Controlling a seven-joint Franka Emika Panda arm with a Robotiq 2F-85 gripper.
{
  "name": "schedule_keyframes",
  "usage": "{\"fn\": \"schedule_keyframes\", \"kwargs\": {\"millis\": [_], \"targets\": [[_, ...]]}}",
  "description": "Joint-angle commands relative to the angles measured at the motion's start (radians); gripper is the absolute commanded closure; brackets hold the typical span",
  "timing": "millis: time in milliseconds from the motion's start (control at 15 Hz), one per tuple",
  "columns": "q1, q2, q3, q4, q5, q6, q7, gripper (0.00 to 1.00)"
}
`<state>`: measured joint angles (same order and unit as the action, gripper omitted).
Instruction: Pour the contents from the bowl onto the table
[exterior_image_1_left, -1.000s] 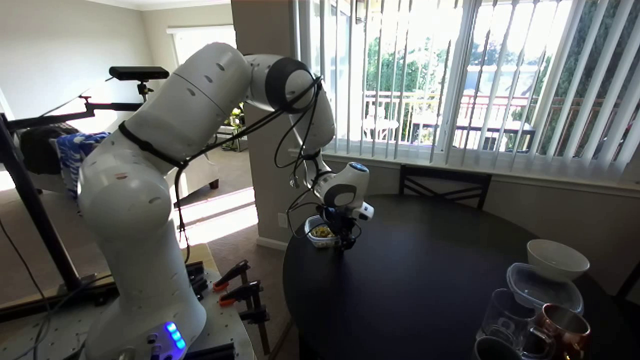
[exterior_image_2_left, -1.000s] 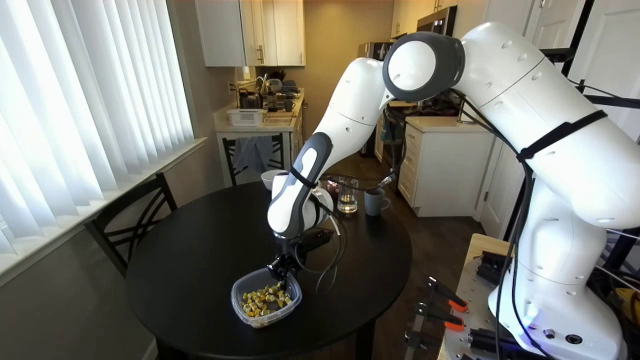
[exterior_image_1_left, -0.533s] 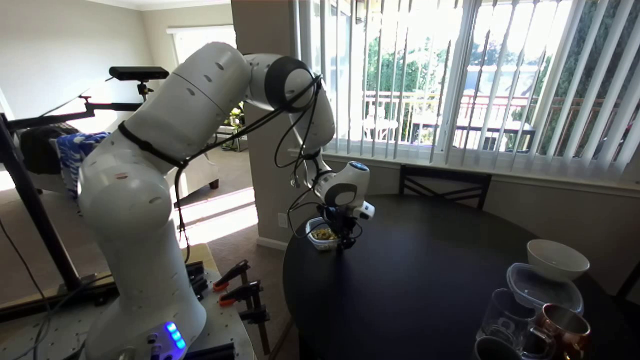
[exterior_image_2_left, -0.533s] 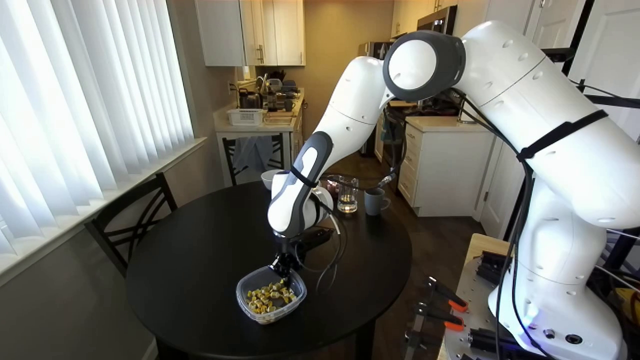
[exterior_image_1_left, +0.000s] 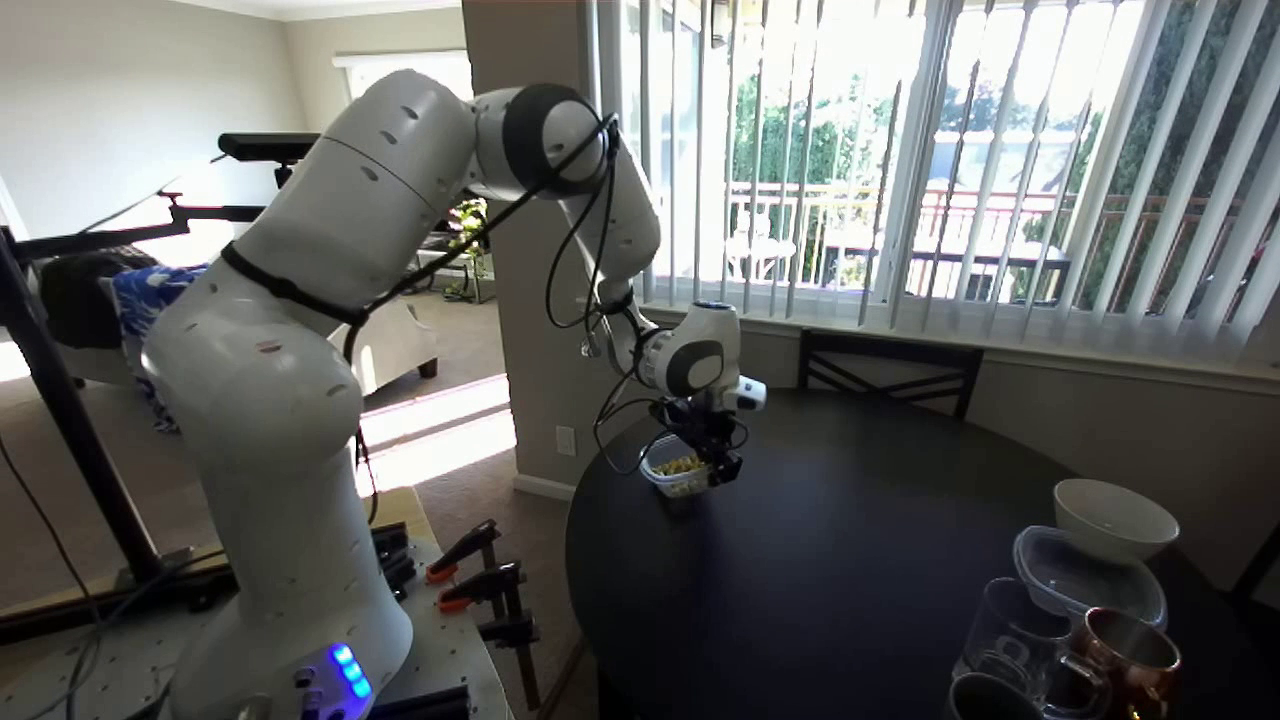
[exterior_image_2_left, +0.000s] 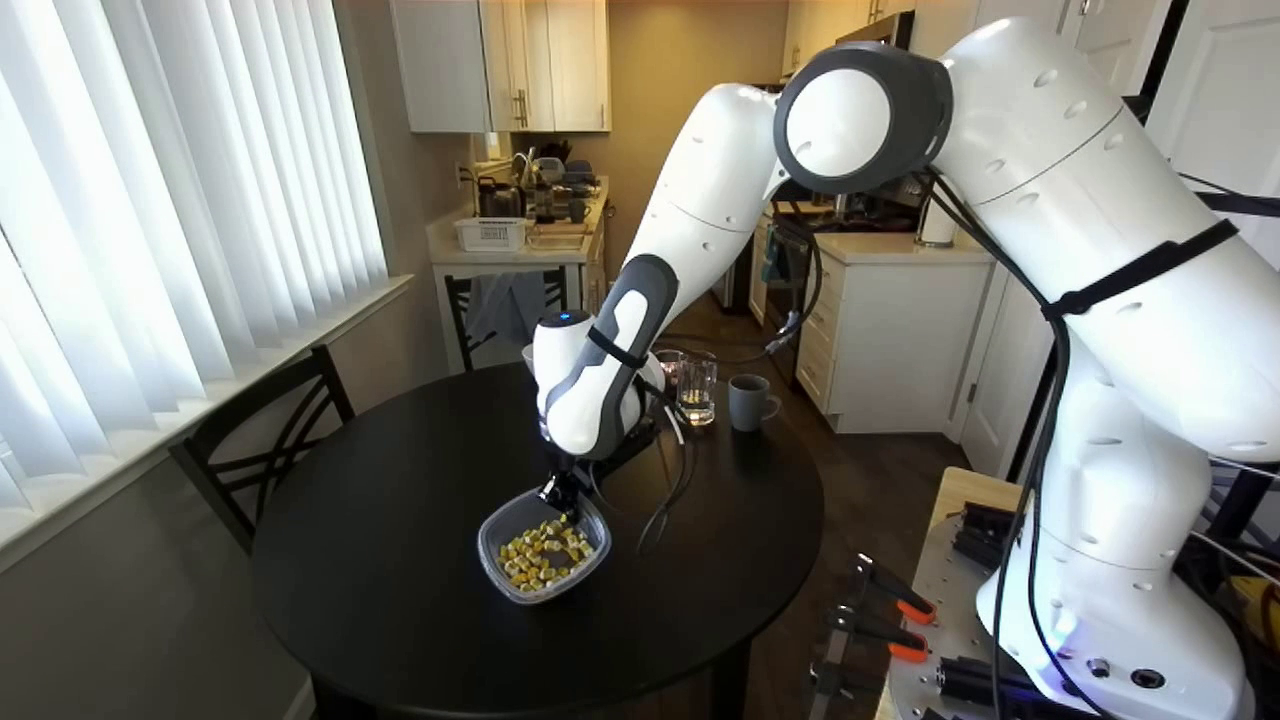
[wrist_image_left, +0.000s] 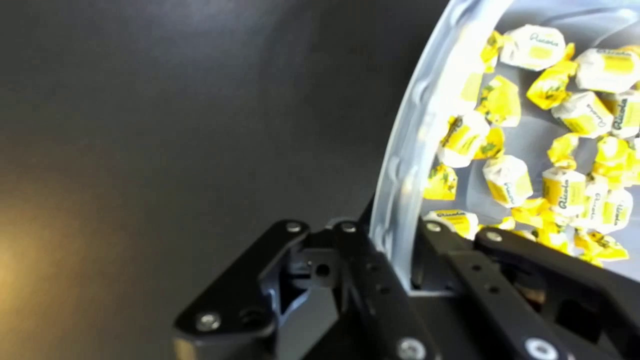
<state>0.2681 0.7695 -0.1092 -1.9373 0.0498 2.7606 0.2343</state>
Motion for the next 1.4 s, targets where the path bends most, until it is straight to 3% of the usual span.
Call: {"fn": "schedule_keyframes", "kwargs": {"millis": [0, 400, 733, 1267, 1333], "targets": [[0.155, -0.082, -0.171, -0.074, -0.146, 0.093, 0.140, 0.98], [0.476, 0.046, -0.537, -0.018, -0.380, 0.208, 0.357, 0.98], [0.659, 0.289, -0.767, 0.078, -0.327, 0.296, 0.369, 0.98], [0.752, 0.659, -1.007, 0.263, -0.147, 0.364, 0.310, 0.98], [0.662, 0.570, -0.900, 0.275, -0.106, 0.466, 0.284, 0.98]]}}
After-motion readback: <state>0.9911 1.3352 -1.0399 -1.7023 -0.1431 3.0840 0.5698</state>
